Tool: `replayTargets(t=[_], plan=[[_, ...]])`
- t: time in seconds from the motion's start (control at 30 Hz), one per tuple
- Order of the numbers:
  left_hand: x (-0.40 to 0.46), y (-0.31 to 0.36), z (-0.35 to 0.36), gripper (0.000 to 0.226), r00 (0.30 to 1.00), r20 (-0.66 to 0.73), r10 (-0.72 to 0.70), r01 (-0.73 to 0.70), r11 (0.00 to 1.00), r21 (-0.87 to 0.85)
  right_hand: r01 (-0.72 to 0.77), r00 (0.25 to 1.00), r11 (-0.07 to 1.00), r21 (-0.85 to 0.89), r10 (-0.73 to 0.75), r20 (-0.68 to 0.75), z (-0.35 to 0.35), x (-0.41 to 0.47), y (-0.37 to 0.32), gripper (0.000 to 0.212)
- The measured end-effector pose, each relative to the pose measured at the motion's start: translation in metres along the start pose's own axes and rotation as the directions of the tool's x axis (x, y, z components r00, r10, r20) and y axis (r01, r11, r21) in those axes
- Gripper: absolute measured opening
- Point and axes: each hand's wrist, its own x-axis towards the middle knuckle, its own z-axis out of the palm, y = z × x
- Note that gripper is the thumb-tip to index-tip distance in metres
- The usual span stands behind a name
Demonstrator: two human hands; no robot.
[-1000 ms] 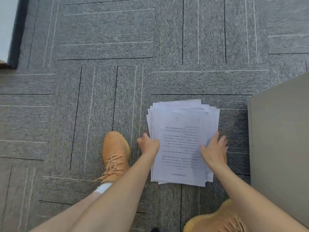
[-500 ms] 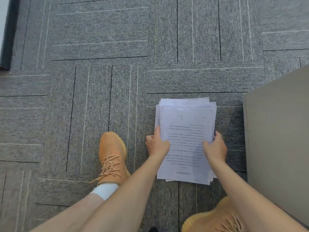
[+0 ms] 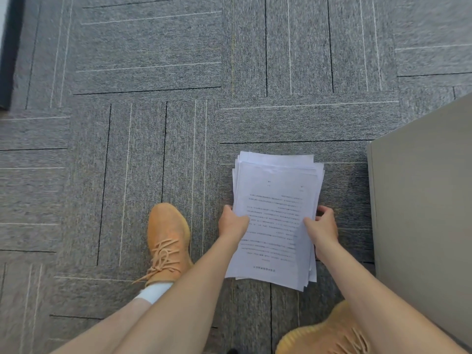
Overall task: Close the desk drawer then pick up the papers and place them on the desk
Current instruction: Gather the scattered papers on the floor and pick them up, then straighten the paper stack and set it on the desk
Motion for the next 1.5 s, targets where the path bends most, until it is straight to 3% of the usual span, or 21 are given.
replayTargets(t=[0.2,0.37,0.47,0.6,0.8,0.97,1.1,1.2,1.27,1.37,1.5], plan=[[-0.001,0.002,-0.005,0.027,0.982,0.152,0.109,-0.109,0.994,-0.007,0.022,0.999,0.997,-0.069,-0.025,-0.042,-0.002,0.002,-0.002,0.038],[-0.004,0.01,-0.016,0.034,0.957,0.258,0.131,-0.091,0.983,-0.162,0.047,0.999,0.995,-0.09,-0.048,0.0,-0.011,0.0,-0.003,0.027],[-0.007,0.018,-0.03,0.035,0.941,0.305,0.149,-0.08,0.97,-0.228,0.035,0.996,0.998,-0.046,-0.031,0.08,-0.02,-0.007,-0.007,0.027],[-0.023,0.031,-0.053,0.037,0.931,0.325,0.168,-0.083,0.962,-0.261,-0.158,0.955,0.971,0.177,0.105,0.278,-0.027,-0.017,-0.02,0.03],[-0.08,0.072,-0.101,0.034,0.944,0.255,0.209,-0.127,0.944,-0.305,0.044,0.946,0.988,0.145,-0.088,0.312,-0.047,-0.078,-0.083,0.03],[-0.173,0.126,-0.163,0.031,0.915,0.191,0.355,-0.29,0.91,-0.297,0.235,0.912,0.947,0.221,-0.293,0.288,-0.096,-0.181,-0.154,0.033],[-0.276,0.166,-0.219,0.037,0.813,0.18,0.554,-0.492,0.818,-0.297,0.428,0.853,0.851,0.304,-0.491,0.176,-0.152,-0.291,-0.201,0.037],[-0.367,0.187,-0.256,0.042,0.678,0.157,0.718,-0.648,0.685,-0.333,0.584,0.775,0.741,0.33,-0.63,0.044,-0.202,-0.382,-0.221,0.045],[-0.431,0.197,-0.27,0.045,0.572,0.111,0.813,-0.75,0.573,-0.332,0.681,0.707,0.66,0.317,-0.706,-0.049,-0.241,-0.452,-0.225,0.037],[-0.526,0.206,-0.281,0.031,0.428,0.078,0.901,-0.847,0.429,-0.314,0.795,0.595,0.519,0.313,-0.768,-0.238,-0.302,-0.551,-0.215,0.035],[-0.659,0.198,-0.269,0.036,0.243,0.083,0.966,-0.905,0.257,-0.339,0.879,0.476,0.394,0.269,-0.758,-0.446,-0.388,-0.66,-0.164,0.031]])
